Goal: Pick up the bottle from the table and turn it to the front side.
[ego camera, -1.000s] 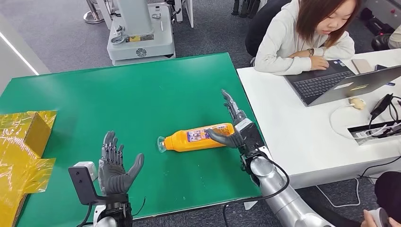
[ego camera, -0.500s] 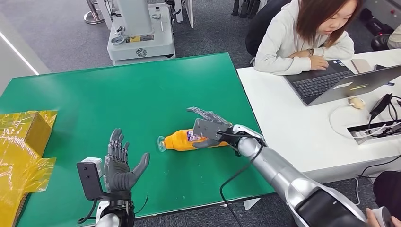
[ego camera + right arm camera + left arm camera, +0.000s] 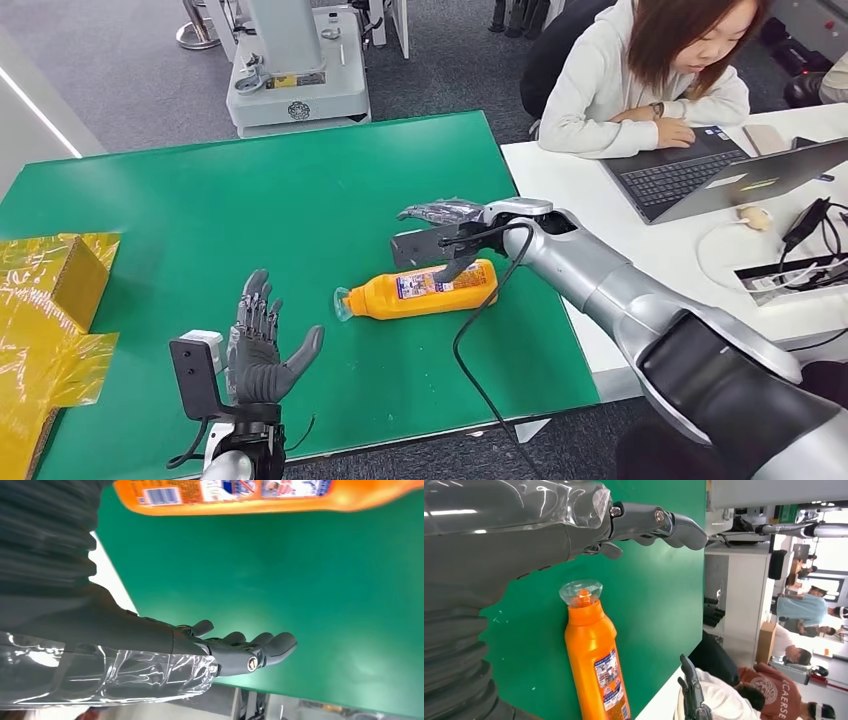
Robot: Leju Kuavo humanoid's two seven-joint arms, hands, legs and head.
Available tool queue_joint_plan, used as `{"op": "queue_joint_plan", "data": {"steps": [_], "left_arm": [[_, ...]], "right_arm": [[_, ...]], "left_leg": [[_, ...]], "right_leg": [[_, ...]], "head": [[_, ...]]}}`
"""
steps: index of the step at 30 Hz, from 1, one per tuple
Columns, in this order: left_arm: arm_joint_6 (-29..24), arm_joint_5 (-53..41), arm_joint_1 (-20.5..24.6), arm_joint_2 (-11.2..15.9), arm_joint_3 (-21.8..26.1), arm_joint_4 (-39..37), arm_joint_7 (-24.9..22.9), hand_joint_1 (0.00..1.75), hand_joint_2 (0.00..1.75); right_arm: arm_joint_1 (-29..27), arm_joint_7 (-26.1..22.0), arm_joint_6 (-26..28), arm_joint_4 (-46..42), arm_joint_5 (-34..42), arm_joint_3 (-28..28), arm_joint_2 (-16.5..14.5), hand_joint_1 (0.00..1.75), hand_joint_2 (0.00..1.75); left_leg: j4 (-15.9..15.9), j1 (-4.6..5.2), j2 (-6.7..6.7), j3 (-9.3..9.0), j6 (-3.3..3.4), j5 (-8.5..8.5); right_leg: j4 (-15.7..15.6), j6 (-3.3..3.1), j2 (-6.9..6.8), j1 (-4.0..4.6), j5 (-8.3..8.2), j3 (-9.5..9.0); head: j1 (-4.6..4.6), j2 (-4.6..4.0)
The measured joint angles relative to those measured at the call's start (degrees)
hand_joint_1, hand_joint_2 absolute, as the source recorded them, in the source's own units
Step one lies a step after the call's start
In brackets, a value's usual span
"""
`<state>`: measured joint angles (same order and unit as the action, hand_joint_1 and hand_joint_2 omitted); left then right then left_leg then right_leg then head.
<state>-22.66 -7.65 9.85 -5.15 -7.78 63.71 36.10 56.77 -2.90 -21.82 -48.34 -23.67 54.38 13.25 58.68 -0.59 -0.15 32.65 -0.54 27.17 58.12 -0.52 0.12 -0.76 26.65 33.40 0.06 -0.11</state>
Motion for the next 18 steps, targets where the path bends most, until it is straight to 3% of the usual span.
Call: {"op": "queue_joint_plan", "data": {"steps": [9,18], "left_arm": [[0.3,0.3,0.0,0.1,0.0,0.0,-0.7,0.00,1.75],[0.3,0.3,-1.2,0.9,0.1,0.1,-0.7,0.00,1.75]], "right_arm": [[2.3,2.7,-3.7,-3.2,4.0,6.1,1.6,0.00,1.75],[2.9,1.8,-4.9,-3.7,6.9,11.0,4.7,0.00,1.75]], "left_leg": [[0.0,-0.02,0.00,-0.01,0.00,0.00],[0.0,0.00,-0.05,0.04,0.00,0.00]], "right_leg": [[0.0,0.00,0.00,0.02,0.00,0.02],[0.0,0.00,-0.04,0.01,0.00,0.01]], "head": [[-0.01,0.00],[0.01,0.00]]}}
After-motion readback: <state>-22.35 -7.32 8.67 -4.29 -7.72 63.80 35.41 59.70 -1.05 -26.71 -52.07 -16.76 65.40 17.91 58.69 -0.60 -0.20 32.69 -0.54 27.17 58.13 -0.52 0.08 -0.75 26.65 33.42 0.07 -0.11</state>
